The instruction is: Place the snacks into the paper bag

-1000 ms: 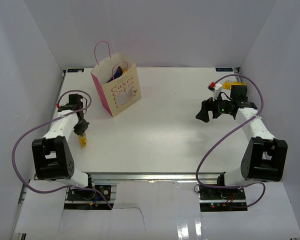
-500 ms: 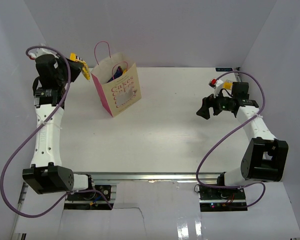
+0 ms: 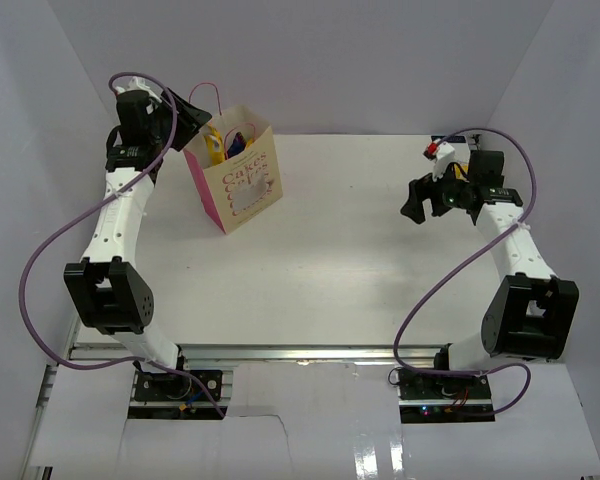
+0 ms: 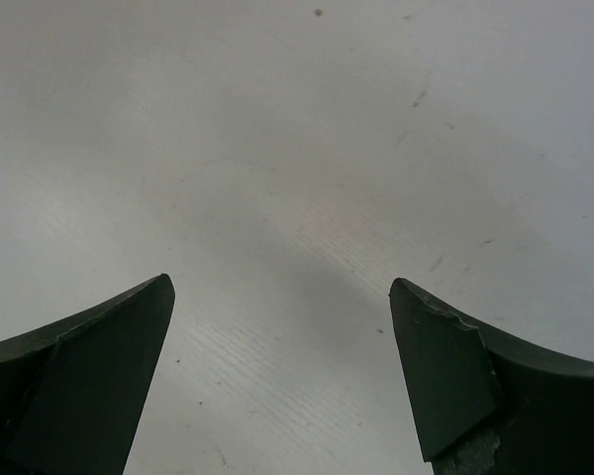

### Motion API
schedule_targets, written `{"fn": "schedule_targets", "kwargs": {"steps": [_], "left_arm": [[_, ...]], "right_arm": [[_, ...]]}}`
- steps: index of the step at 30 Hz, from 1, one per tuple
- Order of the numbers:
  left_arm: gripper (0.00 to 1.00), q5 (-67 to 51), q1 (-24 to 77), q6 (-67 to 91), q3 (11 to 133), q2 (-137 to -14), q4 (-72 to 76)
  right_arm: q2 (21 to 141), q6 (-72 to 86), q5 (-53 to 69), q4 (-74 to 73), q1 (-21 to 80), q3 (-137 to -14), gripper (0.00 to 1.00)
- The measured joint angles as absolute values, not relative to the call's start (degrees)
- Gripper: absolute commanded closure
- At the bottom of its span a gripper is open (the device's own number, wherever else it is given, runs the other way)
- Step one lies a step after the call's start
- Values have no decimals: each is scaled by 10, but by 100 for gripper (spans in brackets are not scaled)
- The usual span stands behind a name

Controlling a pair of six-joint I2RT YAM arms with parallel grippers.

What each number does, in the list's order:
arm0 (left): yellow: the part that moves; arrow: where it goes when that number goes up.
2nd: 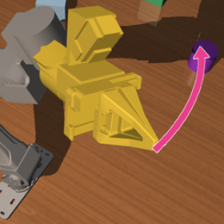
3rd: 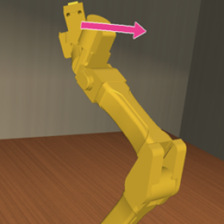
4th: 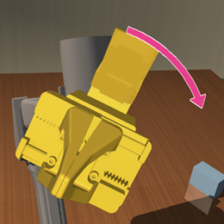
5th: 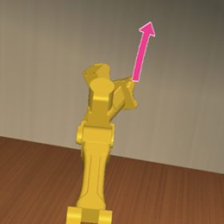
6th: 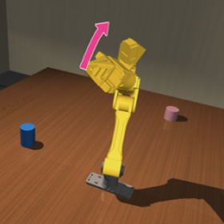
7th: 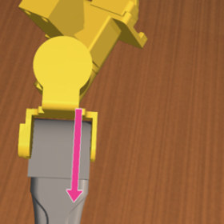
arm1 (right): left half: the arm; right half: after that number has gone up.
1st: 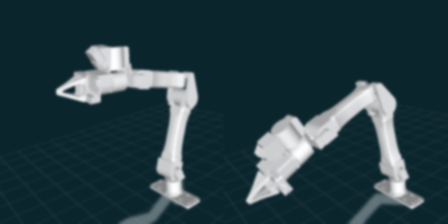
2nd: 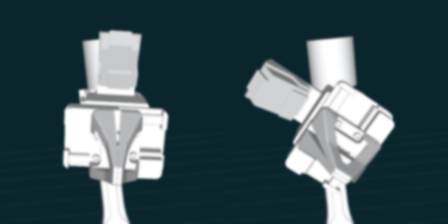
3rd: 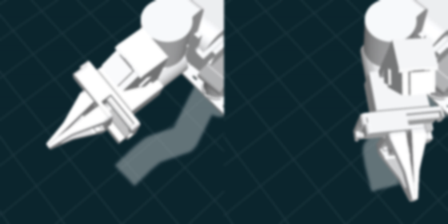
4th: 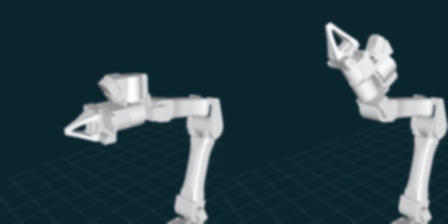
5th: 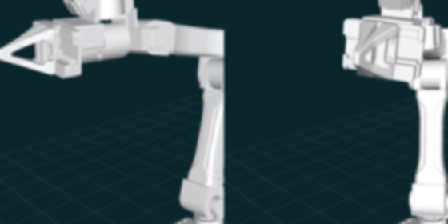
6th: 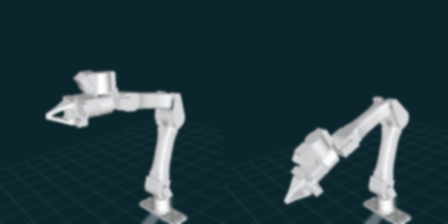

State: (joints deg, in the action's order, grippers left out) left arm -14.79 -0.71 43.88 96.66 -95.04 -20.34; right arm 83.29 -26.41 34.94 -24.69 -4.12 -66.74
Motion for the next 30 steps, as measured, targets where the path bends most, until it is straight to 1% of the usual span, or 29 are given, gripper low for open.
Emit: {"fn": "schedule_targets", "kwargs": {"steps": [2,3,5,8,9,12,17,21,24,27,30], "left_arm": [[22,-142,-7,433,960,-948,-205],[19,-139,-7,429,959,-947,-205],[14,-137,-7,419,959,-941,-204],[13,-146,-9,392,959,-924,-198],[8,-152,-9,381,957,-914,-192],[2,-164,-9,344,910,-854,-160],[2,-152,-9,291,766,-682,-137],[2,-140,-9,274,667,-574,-142],[2,-135,-9,280,593,-527,-160],[2,-126,-9,293,535,-511,-189],[2,-123,-9,301,517,-508,-220]], "right_arm": [[848,-255,310,-248,-41,-695,5],[862,-254,286,-251,-42,-717,6],[897,-260,245,-250,-42,-761,7],[972,-291,171,-254,-43,-845,7],[999,-305,145,-253,-43,-870,8],[1100,-355,57,-278,-45,-973,8],[1273,-425,-43,-292,-65,-1146,8],[1360,-488,-85,-301,-82,-1207,7],[1396,-536,-100,-302,-90,-1220,7],[1428,-572,-100,-300,-92,-1249,6],[1443,-595,-91,-281,-95,-1272,4]]}}
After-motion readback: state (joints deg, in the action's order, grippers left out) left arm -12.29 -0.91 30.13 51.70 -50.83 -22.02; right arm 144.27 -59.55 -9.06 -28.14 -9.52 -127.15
